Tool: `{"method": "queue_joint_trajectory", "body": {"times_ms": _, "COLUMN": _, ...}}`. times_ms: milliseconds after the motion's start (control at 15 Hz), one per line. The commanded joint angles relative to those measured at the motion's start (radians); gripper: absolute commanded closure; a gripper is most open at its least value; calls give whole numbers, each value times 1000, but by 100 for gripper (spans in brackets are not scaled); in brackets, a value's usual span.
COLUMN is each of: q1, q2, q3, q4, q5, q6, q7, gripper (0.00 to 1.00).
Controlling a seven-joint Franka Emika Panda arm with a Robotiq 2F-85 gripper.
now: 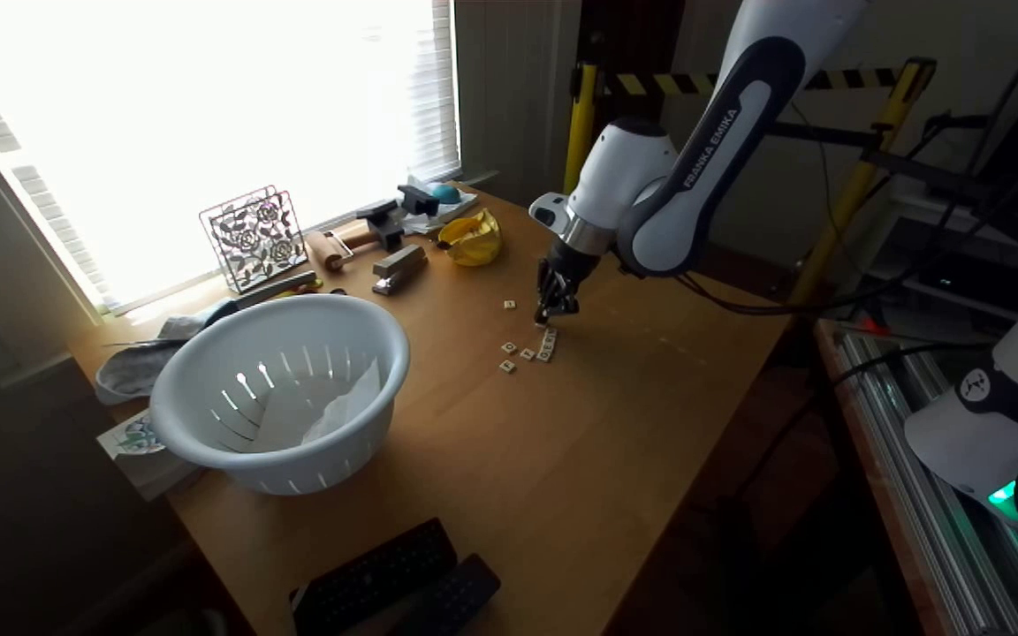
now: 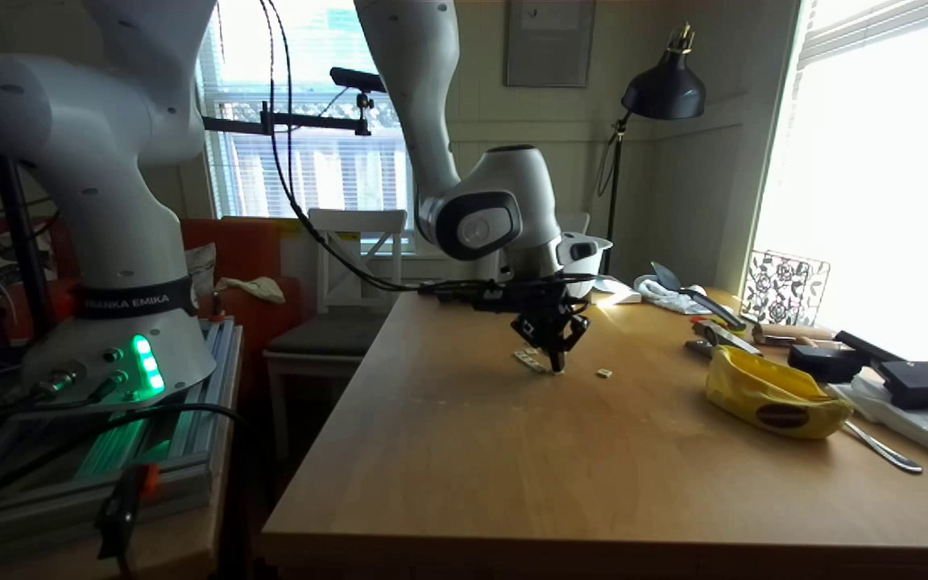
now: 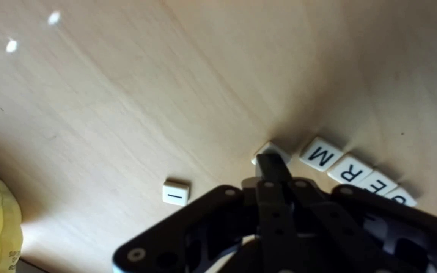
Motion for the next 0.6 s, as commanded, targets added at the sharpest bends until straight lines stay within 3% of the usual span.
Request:
{"method": "queue_joint_trajectory", "body": {"times_ms": 0, "q1": 9, "q2": -5, "q3": -33, "q4": -40, "q5": -40, "q6": 16, "q7": -5, "gripper": 100}}
{"method": "queue_joint_trajectory", "body": {"times_ms": 533, "q1": -6, "q2": -11, "q3": -19, "q4": -48, "q5": -61, "q6": 9, "q7": -28, "gripper": 100}}
